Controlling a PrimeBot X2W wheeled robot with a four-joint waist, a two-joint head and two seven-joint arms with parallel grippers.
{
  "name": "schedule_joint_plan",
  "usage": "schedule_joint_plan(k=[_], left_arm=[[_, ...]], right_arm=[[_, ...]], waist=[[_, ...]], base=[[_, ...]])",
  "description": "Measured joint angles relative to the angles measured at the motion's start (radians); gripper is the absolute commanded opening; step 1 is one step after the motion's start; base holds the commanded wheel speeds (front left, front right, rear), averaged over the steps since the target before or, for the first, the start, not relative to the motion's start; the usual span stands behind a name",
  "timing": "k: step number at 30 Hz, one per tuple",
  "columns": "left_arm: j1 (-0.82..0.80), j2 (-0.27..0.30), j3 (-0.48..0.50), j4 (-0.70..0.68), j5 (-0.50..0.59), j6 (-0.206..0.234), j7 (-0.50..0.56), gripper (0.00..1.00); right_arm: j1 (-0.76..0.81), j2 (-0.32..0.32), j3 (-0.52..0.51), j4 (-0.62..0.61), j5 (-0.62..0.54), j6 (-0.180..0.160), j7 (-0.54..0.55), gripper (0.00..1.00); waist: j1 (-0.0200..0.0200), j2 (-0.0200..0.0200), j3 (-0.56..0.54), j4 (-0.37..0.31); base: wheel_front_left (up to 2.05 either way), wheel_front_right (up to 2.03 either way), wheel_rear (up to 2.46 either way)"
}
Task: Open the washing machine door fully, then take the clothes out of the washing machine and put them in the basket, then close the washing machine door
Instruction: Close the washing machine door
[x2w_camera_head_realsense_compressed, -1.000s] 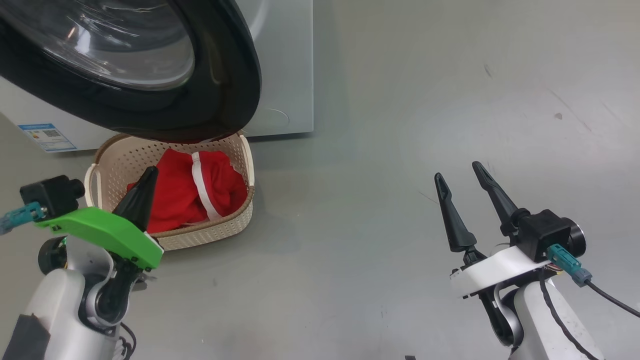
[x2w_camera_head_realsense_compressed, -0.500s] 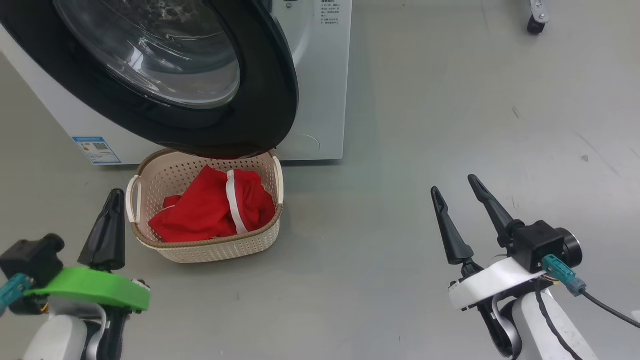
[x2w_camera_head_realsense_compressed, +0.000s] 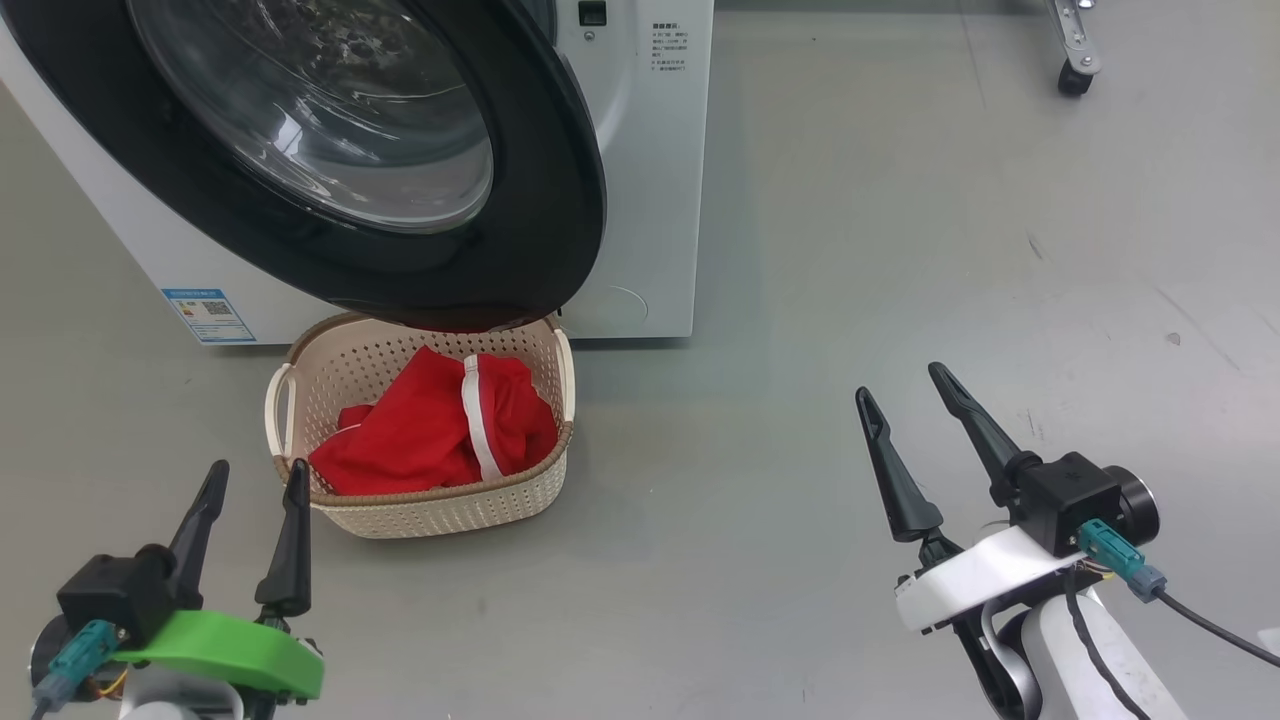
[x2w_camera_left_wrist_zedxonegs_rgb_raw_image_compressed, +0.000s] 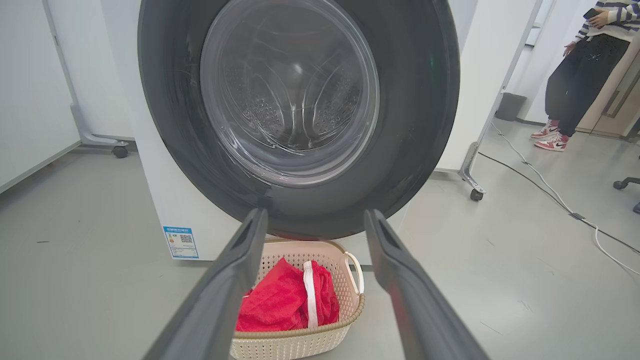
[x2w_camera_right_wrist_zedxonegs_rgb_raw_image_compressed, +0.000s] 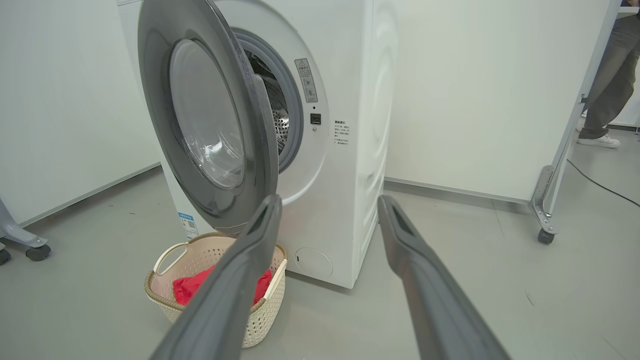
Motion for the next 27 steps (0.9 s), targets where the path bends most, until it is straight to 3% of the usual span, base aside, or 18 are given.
schedule_joint_plan(k=[27], left_arm=[[0.048, -0.076, 0.079, -0.083, 0.107, 0.016, 0.000, 1.00]], right_arm=[[0.019, 0.001, 0.002, 0.001, 0.000, 0.008, 0.000, 1.00]], waist=[[0.0000, 0.0000, -0.022, 0.008]], base=[[0.00, 0.00, 0.00]])
